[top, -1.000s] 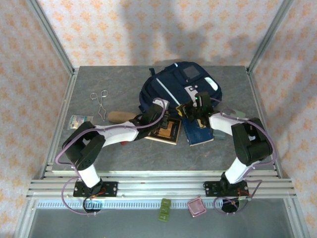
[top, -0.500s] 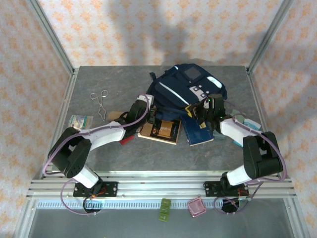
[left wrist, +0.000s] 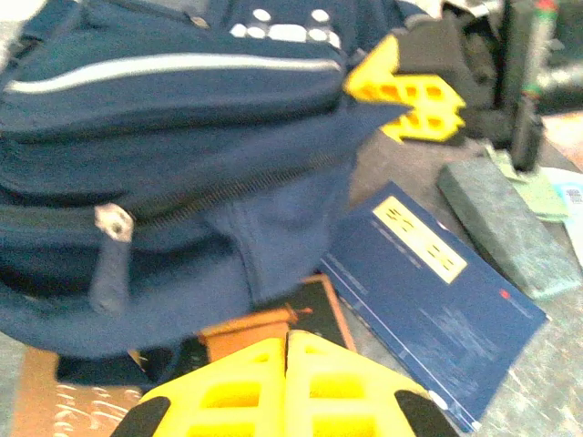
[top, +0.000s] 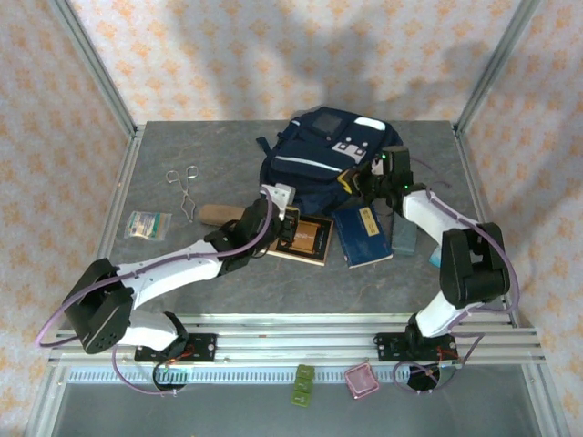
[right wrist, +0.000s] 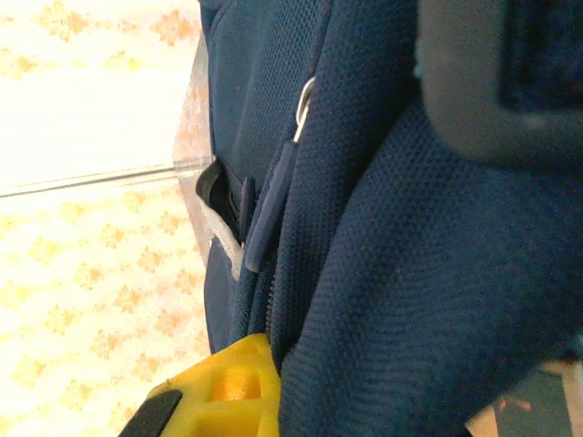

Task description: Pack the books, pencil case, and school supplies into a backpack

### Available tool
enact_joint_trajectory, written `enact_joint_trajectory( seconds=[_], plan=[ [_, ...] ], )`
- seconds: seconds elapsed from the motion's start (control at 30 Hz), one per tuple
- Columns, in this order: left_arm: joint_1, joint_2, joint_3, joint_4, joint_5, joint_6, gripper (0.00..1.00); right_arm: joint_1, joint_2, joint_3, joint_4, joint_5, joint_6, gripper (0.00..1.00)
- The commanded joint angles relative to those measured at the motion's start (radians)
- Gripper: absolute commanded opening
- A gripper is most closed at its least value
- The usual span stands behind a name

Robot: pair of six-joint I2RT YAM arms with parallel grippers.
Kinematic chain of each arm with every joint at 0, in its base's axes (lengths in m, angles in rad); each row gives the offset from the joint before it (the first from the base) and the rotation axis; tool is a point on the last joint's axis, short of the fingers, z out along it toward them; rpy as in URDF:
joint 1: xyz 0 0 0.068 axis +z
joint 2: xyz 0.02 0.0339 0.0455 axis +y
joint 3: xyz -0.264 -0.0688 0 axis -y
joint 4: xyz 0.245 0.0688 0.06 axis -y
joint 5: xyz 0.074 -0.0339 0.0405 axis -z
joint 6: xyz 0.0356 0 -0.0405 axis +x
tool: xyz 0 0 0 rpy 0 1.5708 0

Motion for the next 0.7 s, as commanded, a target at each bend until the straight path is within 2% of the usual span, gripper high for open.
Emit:
enact_joint_trajectory(
  seconds=[0.0,0.17,0.2,0.23,0.3,0.33,0.43,0.5,0.53,0.67],
  plan=[
    [0.003,0.041,0.034,0.038,-0.002,-0.023,0.0,-0.065,0.033,0.072,0.027,0.123,-0.036,0.0],
    [0.016,0.057,0.024,0.079,-0.012,-0.053,0.0,-0.095,0.043,0.068,-0.064,0.157,-0.094,0.0],
    [0.026,0.059,0.024,0.075,-0.011,-0.061,0.03,-0.095,0.038,0.062,-0.081,0.168,-0.109,0.0],
    [0.041,0.061,0.023,0.075,-0.004,-0.066,0.14,-0.095,0.03,0.053,-0.095,0.178,-0.12,0.05],
    [0.074,0.064,0.014,0.082,0.015,-0.083,0.24,-0.095,0.014,0.036,-0.127,0.197,-0.131,0.31],
    [0.092,0.064,0.009,0.086,0.028,-0.095,0.29,-0.095,0.002,0.023,-0.136,0.192,-0.126,0.4],
    [0.131,0.071,0.003,0.097,0.041,-0.118,0.39,-0.089,-0.06,-0.037,-0.145,0.178,-0.094,0.53],
    [0.145,0.08,0.007,0.096,0.036,-0.128,0.43,-0.079,-0.119,-0.09,-0.135,0.16,-0.069,0.55],
    [0.152,0.087,0.008,0.095,0.038,-0.132,0.44,-0.074,-0.15,-0.11,-0.14,0.16,-0.059,0.61],
    [0.166,0.119,0.022,0.103,0.063,-0.136,0.47,-0.042,-0.237,-0.169,-0.151,0.162,-0.013,0.7]
  ],
)
